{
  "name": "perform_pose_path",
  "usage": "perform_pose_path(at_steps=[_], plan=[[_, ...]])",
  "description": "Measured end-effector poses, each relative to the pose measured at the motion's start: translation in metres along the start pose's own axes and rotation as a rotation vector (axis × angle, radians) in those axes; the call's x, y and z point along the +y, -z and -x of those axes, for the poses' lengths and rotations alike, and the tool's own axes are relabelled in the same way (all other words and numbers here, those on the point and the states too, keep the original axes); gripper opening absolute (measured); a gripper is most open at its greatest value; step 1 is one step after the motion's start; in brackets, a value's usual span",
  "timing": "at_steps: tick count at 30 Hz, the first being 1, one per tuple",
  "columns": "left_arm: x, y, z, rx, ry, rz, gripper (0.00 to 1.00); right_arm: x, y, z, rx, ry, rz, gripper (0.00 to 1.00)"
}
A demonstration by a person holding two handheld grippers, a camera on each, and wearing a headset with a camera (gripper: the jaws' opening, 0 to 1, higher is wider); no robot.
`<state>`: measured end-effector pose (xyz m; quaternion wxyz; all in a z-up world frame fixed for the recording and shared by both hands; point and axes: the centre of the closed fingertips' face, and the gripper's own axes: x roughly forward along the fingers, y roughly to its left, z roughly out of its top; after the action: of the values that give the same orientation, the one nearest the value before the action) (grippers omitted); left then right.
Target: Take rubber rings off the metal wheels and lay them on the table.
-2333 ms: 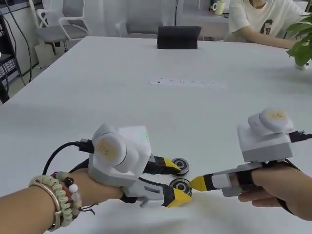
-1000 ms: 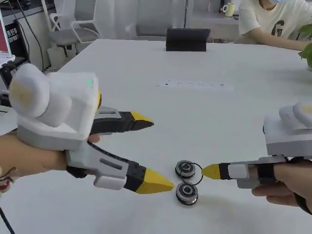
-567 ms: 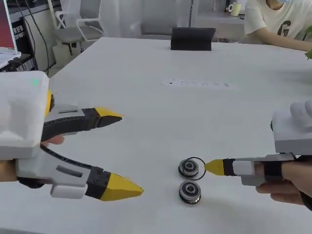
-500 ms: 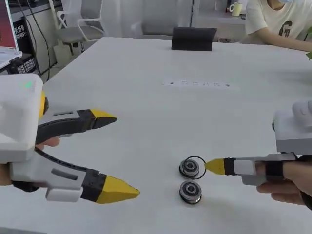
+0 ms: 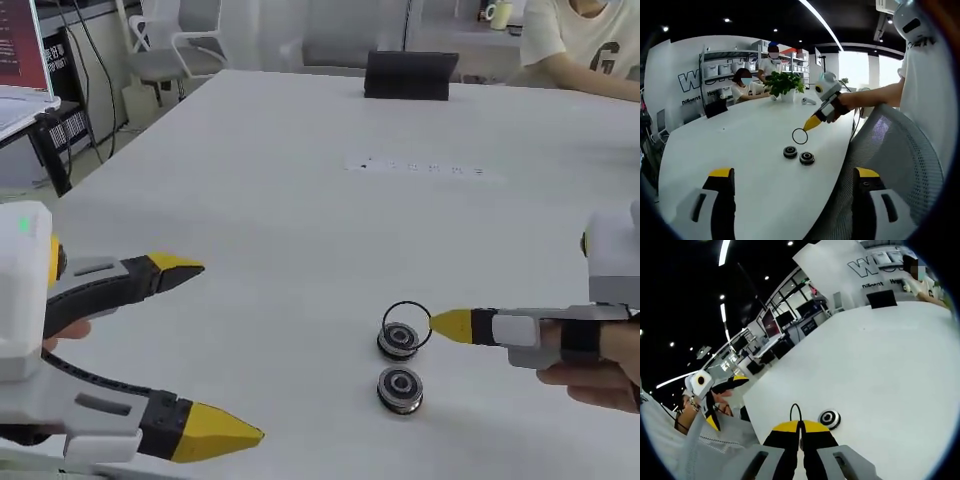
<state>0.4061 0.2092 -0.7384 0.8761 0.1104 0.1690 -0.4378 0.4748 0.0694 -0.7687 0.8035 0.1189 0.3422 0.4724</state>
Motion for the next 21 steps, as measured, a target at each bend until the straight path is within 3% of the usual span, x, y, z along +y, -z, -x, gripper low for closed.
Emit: perform_pose_path(at_steps=[6,14,21], plan=[[0.001,0.0,-0.001,-0.006,-0.005,0.008,0.98,0.005,-0.005,-0.001,-0.02,-0.001,0.018,0.0],[-0.004,0.008,-0.003,0.028,0.007,0.006,0.96,0.009,-0.007,-0.004,-0.022,-0.002,0.038,0.0],[-0.006,0.009,-0.003,0.025,0.012,0.019,0.95,0.017,-0.004,-0.011,0.005,-0.007,0.081,0.0]])
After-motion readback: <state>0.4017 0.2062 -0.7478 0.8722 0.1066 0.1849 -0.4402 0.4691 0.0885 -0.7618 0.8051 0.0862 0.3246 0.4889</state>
